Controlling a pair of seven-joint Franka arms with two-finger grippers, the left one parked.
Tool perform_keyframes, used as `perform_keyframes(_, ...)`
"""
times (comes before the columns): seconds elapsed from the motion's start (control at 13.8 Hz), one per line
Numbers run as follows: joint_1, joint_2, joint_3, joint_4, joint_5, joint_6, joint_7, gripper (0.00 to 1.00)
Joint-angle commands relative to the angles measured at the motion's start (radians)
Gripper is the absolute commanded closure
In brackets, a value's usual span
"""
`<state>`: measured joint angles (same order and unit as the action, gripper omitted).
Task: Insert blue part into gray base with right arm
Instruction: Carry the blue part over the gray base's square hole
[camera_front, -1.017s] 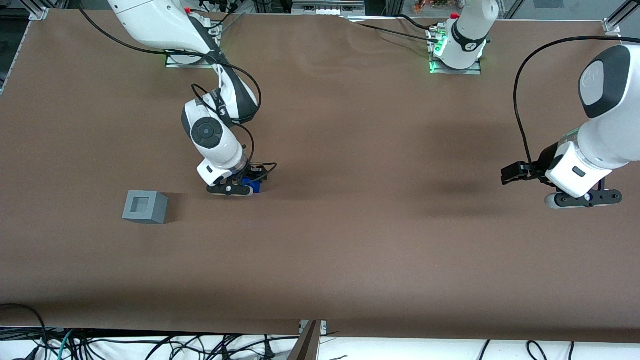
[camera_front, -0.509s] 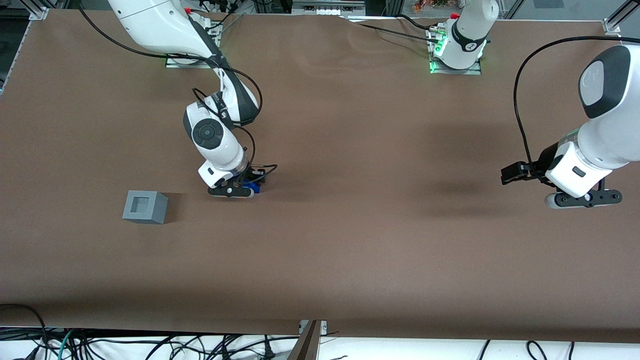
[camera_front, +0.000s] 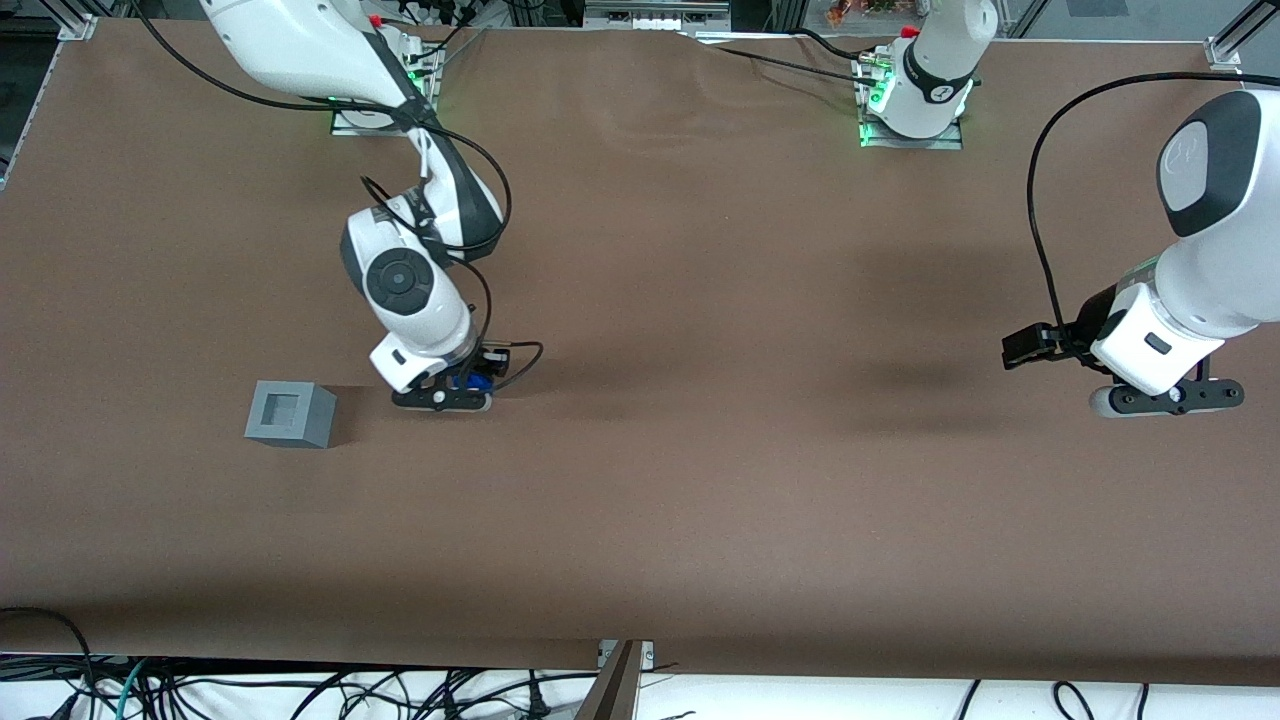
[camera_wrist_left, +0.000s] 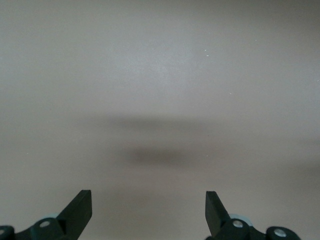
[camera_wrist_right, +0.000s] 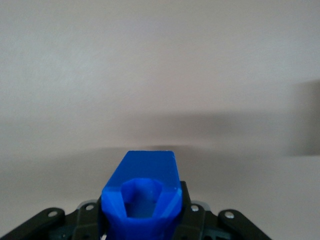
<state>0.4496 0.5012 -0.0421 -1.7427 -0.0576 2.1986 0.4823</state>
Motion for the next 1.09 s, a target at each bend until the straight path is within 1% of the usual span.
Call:
perform_keyframes(0.0,-0.028,-0.033,-0.064,0.109,0.002,-0.141,-0.088,0.80)
perform_keyframes(0.07,-0.069,-0.032,-0.064,0.130,0.002,-0.169,-0.143,0.80)
perform_keyframes(0.29,-0.208,-0.033,-0.064,0.137,0.001,-0.175,-0.342,0.80)
perform_keyframes(0.44,-0.271,-0.024,-0.064,0.135,0.002,-0.166,-0.421,0.80)
perform_keyframes(0.51,-0.290,-0.021,-0.062,0.137,0.002,-0.162,-0.438,0.80)
perform_keyframes(1.02,-0.331,0.019,-0.062,0.117,0.007,-0.148,-0.478,0.80)
